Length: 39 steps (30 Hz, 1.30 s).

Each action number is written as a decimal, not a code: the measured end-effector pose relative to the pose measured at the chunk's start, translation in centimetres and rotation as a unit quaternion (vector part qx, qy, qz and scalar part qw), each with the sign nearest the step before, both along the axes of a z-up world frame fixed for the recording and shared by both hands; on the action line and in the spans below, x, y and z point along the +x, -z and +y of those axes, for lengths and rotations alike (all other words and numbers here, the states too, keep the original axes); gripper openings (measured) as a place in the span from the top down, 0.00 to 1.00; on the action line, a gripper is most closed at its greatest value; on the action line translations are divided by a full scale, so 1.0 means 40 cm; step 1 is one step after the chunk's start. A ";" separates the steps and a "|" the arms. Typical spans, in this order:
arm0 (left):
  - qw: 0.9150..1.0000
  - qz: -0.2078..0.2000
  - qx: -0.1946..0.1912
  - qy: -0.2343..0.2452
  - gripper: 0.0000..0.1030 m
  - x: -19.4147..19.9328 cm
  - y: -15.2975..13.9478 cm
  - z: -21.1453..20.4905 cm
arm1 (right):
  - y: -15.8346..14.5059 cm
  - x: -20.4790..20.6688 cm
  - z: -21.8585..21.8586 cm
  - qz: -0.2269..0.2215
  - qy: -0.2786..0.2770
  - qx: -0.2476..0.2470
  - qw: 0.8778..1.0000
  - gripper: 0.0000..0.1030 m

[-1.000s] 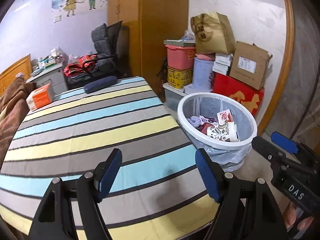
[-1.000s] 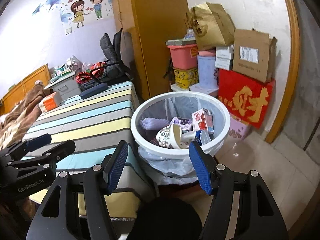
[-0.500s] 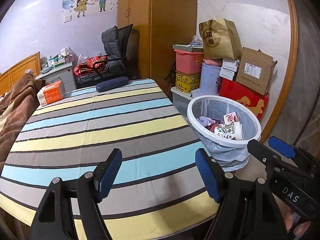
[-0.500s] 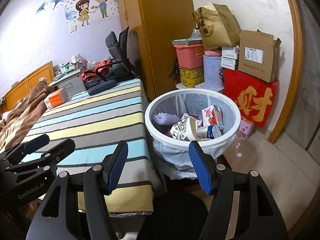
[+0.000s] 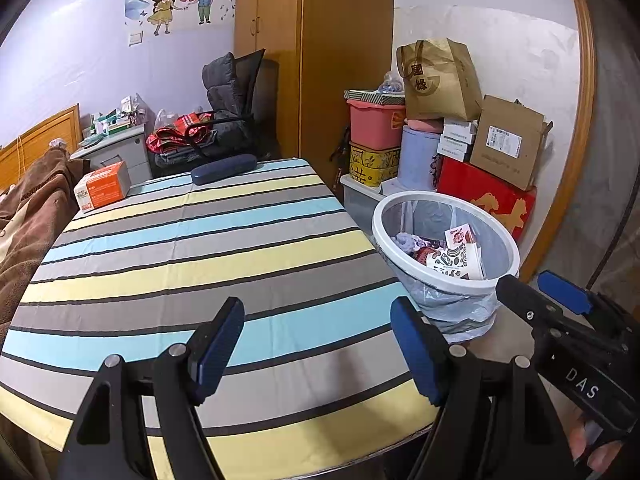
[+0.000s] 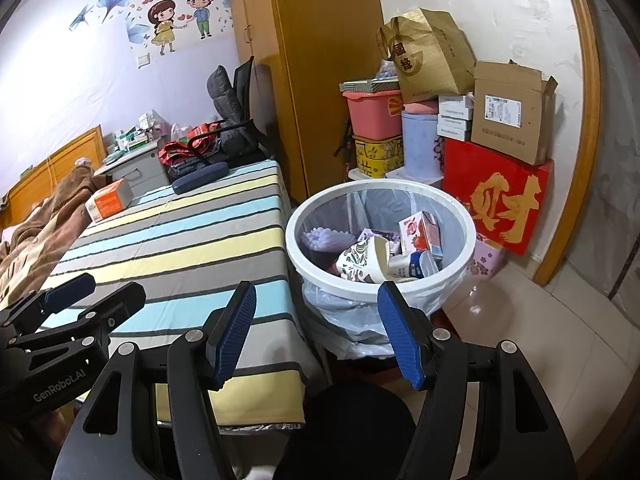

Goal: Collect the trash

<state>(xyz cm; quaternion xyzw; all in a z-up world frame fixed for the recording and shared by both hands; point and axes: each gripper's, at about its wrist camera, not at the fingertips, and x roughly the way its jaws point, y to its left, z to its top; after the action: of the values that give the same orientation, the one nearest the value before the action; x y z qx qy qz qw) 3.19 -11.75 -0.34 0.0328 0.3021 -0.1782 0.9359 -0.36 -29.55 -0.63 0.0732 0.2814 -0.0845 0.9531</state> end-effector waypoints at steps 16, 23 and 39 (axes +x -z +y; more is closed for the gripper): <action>1.000 -0.007 -0.001 0.000 0.25 -0.008 0.000 -0.004 | -0.001 -0.002 0.003 0.000 0.002 -0.002 1.000 0.37; 1.000 -0.008 -0.003 -0.001 0.25 -0.010 -0.002 0.001 | -0.002 -0.002 0.003 0.000 0.003 -0.001 1.000 0.37; 1.000 -0.010 -0.002 -0.002 0.25 -0.017 -0.007 0.003 | -0.006 -0.004 0.011 -0.001 0.000 -0.003 1.000 0.37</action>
<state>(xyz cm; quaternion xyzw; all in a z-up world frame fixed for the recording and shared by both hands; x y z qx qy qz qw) 2.49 -11.65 -0.07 0.0316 0.2921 -0.1765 0.9394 -0.51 -29.09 -0.40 0.0702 0.2805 -0.0850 0.9535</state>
